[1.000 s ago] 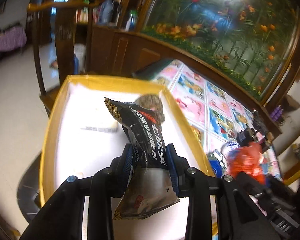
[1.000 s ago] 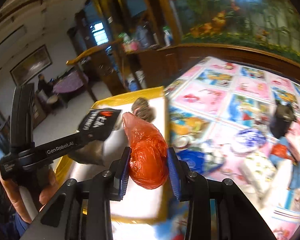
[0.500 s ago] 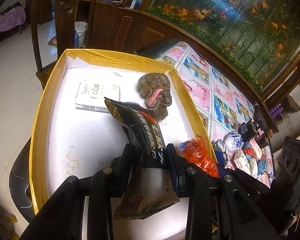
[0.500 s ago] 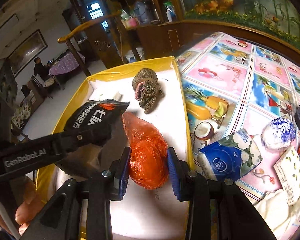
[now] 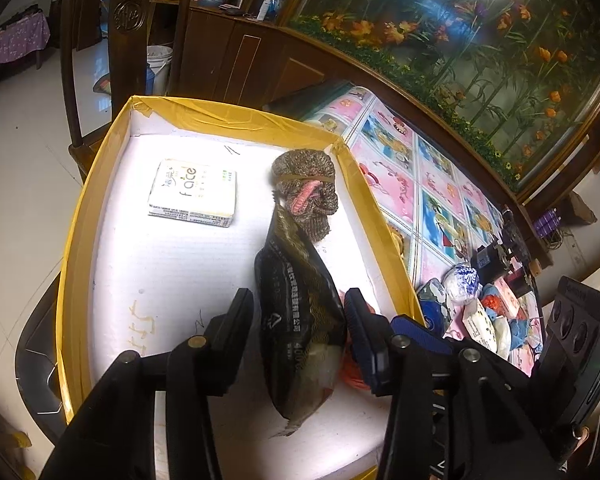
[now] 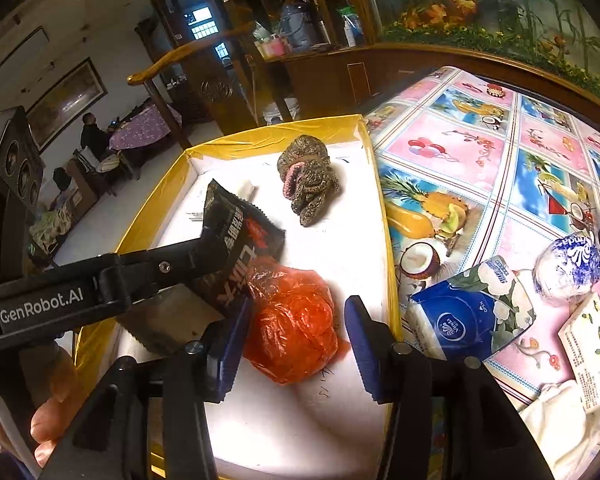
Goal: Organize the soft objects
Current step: 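Open both tools to drop the black bag and orange bag into the box, then grasp the white cloth with the left tool while the right tool grasps the blue knit cloth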
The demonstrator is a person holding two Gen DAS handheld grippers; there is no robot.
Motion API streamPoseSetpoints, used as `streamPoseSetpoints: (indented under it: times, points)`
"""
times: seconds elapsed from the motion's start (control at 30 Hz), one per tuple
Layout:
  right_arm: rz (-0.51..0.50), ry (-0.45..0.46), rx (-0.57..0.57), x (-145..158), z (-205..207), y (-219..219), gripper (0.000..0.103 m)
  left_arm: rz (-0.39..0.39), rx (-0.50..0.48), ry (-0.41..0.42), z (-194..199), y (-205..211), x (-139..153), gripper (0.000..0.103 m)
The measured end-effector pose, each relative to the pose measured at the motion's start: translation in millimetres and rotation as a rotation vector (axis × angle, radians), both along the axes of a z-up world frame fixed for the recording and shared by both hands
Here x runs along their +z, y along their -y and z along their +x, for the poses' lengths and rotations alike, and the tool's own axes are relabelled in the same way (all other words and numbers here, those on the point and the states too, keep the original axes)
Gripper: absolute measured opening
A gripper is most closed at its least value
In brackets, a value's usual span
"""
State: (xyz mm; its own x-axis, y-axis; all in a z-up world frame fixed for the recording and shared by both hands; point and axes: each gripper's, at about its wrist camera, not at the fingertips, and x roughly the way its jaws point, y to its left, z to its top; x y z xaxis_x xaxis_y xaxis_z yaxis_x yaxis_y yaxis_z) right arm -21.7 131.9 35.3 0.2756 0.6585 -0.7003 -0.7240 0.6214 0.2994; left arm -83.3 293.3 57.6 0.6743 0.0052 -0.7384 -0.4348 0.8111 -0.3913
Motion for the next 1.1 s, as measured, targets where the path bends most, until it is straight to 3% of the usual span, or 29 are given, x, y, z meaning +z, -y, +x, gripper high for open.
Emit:
streamPoseSetpoints:
  times: [0.3,0.7,0.87,1.1]
  points:
    - [0.088,-0.009,0.003,14,-3,20,0.053,0.031,0.007,0.015,-4,6,8,0.046]
    - [0.163,-0.014,-0.058,30,2,73,0.053,0.096,-0.062,0.036,3,49,25,0.049]
    - [0.212,-0.004,-0.118,39,10,117,0.053,0.109,-0.119,0.041,11,76,27,0.050]
    - [0.277,0.015,-0.277,47,29,198,0.053,0.143,-0.304,0.042,26,141,21,0.055]
